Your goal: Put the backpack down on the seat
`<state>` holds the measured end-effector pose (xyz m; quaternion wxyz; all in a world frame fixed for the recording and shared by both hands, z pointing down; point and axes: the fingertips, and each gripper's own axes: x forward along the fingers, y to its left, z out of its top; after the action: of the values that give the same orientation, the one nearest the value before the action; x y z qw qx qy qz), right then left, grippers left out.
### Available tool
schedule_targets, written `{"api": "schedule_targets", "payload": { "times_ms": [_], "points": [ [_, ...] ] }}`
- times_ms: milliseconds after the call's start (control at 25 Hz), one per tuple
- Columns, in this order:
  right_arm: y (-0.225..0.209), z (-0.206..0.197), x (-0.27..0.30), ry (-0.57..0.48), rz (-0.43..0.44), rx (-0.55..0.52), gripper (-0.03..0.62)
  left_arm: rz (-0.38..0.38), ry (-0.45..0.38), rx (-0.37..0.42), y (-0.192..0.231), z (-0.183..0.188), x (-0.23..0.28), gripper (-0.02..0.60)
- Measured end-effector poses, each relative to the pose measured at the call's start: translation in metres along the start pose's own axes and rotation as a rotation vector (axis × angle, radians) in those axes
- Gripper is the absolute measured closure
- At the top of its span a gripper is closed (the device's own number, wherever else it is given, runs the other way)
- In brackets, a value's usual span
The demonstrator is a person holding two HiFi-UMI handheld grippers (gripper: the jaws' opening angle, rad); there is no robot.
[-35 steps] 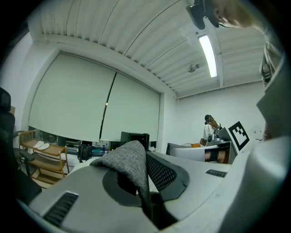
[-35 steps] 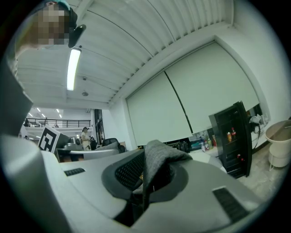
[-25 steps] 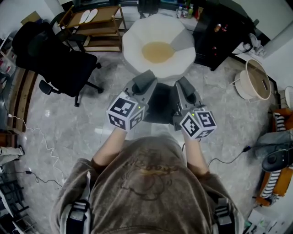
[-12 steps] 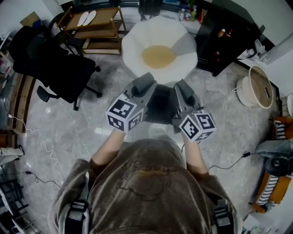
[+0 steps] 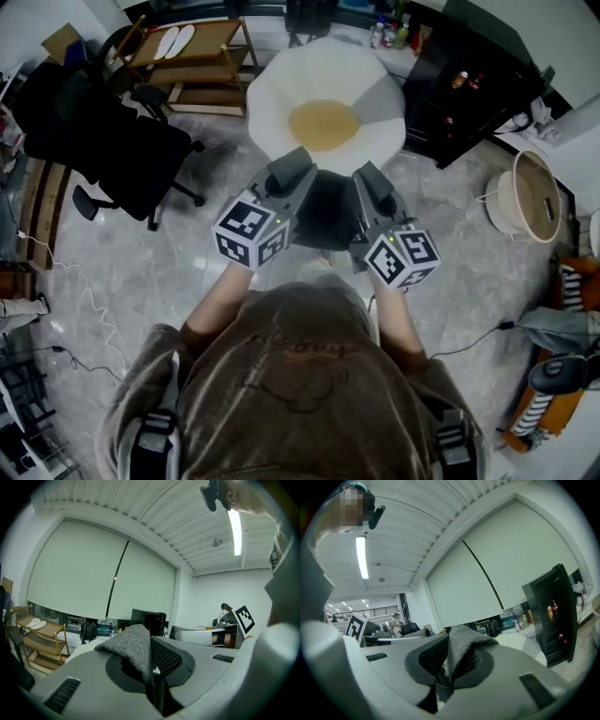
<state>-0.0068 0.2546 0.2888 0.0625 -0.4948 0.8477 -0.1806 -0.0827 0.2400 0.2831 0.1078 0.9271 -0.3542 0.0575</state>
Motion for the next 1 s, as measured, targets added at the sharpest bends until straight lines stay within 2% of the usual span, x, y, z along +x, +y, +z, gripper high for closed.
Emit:
{"api": "schedule_targets", "payload": {
  "times_ms": [640, 1000],
  "points": [
    [-0.084, 0.038, 0.074, 0.051, 0.112, -0.007, 0.566, 0.074, -0.014, -0.045, 0.047, 0.024, 0.098, 0.549],
    [-0.115, 0.047, 0.111, 0.066, 0.113, -0.006, 0.566, 0.079, -0.021, -0.041, 0.074, 0.033, 0.136, 0.548]
  ]
}}
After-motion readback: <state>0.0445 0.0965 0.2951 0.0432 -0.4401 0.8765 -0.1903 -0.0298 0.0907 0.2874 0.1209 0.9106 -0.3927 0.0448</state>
